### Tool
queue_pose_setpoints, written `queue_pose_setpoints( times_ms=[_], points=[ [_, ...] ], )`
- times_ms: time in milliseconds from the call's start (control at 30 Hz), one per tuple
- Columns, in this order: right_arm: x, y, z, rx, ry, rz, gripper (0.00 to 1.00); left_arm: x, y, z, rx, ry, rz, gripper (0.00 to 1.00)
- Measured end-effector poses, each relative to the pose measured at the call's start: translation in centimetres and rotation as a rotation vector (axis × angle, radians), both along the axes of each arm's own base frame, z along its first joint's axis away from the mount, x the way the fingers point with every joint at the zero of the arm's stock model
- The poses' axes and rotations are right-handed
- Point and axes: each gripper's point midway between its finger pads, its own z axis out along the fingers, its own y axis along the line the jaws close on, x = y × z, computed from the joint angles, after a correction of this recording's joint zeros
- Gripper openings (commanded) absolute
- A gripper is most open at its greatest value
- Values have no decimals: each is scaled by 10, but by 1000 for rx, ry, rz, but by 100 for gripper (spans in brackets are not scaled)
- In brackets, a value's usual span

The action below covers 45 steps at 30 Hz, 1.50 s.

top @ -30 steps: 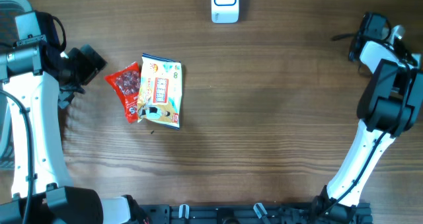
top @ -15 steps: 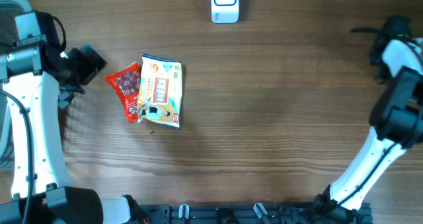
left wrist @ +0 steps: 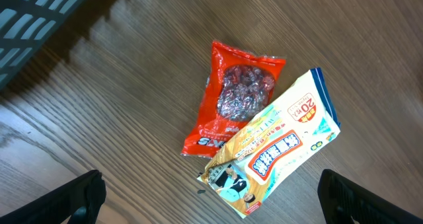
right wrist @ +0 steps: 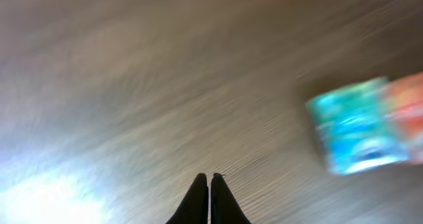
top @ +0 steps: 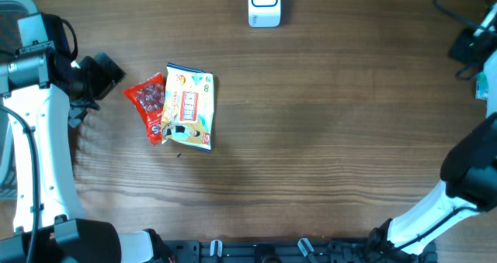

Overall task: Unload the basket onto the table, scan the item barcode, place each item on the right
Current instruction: 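Move the teal pack to the right table edge and release it, then reach the right gripper to the cream printed bag and grasp it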

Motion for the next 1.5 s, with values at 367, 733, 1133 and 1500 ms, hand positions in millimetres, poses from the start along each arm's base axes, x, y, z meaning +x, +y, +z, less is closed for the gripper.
queue_pose_setpoints(
  times_ms=[367, 733, 1133, 1500],
  points=[
    [25, 290, 14, 707, -107, 679, 100, 0, 0, 0, -1, 0, 2, 100],
    [-53, 559, -3, 430, -8, 1050, 98, 0, 0, 0, -1, 0, 2, 100],
    [-136, 676, -55, 364, 3, 1240, 84, 0, 0, 0, -1, 0, 2, 100],
    [-140, 585, -104, 114, 301, 927, 84, 0, 0, 0, -1, 0, 2, 100]
  ],
)
